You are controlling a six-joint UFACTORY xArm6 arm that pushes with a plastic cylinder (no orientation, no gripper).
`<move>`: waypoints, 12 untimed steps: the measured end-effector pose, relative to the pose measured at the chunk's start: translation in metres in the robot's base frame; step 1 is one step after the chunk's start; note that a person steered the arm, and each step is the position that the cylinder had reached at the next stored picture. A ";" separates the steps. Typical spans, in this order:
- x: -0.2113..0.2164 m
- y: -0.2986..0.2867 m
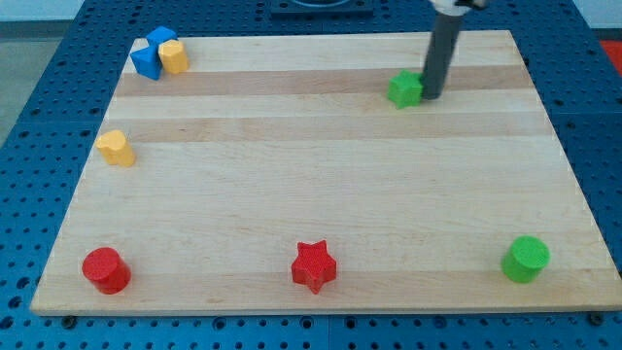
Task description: Move green star to the top left of the board
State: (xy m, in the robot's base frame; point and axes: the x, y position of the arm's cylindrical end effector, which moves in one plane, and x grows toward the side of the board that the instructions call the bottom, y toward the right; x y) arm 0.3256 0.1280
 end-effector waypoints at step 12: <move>-0.019 -0.241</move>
State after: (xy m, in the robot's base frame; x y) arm 0.3070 -0.1132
